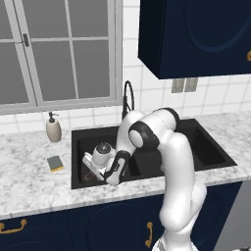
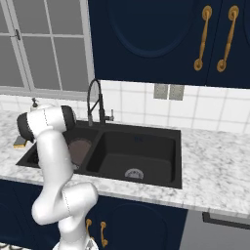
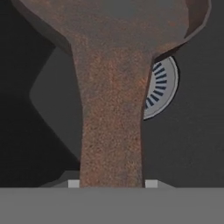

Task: Pick the pan and sponge and place them into the sink. Then turn on the water.

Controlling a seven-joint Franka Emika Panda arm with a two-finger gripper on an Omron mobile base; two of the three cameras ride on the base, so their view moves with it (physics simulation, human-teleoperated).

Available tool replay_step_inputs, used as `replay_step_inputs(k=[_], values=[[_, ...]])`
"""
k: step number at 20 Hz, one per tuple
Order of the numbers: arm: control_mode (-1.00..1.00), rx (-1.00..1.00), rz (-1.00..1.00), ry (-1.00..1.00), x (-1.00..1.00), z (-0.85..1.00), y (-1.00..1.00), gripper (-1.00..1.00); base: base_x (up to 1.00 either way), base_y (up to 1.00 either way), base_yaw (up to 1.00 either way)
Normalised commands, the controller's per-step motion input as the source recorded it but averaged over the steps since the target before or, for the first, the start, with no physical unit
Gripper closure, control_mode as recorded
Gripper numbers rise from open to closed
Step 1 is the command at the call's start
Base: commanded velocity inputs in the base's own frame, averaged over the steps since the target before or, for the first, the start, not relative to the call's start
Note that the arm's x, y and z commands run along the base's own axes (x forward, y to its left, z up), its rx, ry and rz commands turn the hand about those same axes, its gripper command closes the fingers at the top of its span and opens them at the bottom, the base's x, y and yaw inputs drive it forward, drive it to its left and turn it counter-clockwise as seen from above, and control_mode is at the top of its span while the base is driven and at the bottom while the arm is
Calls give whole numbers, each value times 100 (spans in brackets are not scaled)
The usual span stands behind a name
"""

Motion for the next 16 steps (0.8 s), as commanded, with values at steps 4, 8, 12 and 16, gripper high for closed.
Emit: replay_step_inputs(k=[4, 8, 12, 16], values=[[-100, 0, 0, 2, -2, 14, -4, -100, 0, 0, 0], [-100, -4, 1, 0, 0, 62, 2, -100, 0, 0, 0], [-100, -7, 1, -8, -13, 100, 5, -100, 0, 0, 0], [-100, -16, 14, -4, -19, 100, 0, -100, 0, 0, 0]])
